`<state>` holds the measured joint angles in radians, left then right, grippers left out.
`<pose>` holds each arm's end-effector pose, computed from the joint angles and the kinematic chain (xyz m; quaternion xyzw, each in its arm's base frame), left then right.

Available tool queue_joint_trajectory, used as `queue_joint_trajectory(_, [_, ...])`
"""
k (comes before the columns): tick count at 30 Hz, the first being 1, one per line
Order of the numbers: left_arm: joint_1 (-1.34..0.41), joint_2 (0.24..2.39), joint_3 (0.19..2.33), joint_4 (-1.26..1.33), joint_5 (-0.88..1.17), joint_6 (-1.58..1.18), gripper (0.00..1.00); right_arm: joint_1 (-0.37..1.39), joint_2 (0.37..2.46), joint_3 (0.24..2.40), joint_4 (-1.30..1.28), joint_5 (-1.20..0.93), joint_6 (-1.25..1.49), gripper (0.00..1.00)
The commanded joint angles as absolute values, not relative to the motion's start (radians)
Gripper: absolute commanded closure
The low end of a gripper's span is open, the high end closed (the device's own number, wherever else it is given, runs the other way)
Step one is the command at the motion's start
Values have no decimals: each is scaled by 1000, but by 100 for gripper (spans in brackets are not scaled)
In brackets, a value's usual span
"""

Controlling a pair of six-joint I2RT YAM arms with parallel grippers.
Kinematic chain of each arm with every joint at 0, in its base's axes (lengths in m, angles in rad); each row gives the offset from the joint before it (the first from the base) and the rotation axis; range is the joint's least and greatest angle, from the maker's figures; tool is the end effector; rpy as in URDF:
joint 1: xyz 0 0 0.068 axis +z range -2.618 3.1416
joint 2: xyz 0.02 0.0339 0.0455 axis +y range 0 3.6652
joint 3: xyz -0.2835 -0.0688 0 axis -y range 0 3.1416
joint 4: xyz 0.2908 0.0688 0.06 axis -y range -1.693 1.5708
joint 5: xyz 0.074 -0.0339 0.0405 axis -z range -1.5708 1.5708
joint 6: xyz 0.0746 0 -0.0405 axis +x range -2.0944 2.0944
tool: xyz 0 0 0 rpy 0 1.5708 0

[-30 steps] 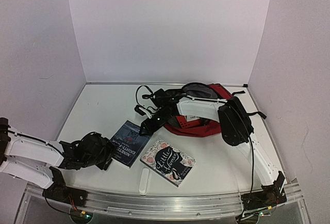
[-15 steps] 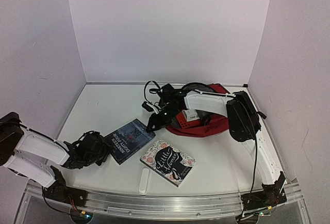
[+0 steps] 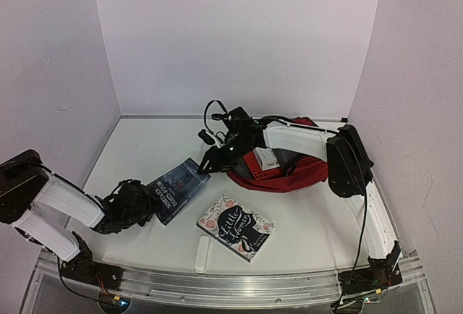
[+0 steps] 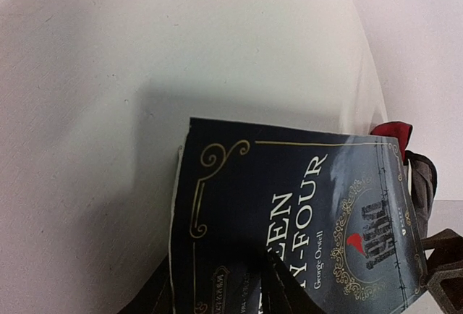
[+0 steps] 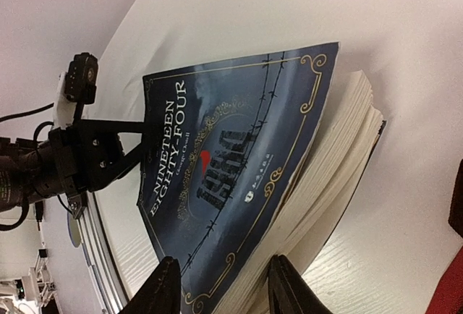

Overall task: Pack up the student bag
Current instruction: Pick up the book from the center of the board.

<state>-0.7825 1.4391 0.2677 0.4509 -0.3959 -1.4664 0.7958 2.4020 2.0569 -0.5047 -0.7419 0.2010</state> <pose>0.2036 -0.1618 0.0557 -0.3759 0.8143 -0.2874 0.3362 0.3898 0.4700 0.1658 -0.3778 0.7963 0.4551 0.1266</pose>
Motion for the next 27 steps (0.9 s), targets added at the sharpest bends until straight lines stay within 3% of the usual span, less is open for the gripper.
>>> queue_joint_trajectory(1, [-791, 1517, 308, 563, -206, -1450, 62, 879, 2396, 2014, -464, -845, 244, 69])
queue_joint_trajectory(7, [-790, 1520, 359, 582, -191, -1360, 63, 874, 2345, 2022, -470, -808, 228, 99])
queue_joint_trajectory(18, [-787, 1617, 638, 536, -114, -1095, 65, 783, 2239, 2080, -481, -762, 180, 100])
queue_joint_trajectory(27, [-712, 1875, 824, 663, 62, -1103, 59, 646, 2120, 1871, -480, -620, 76, 100])
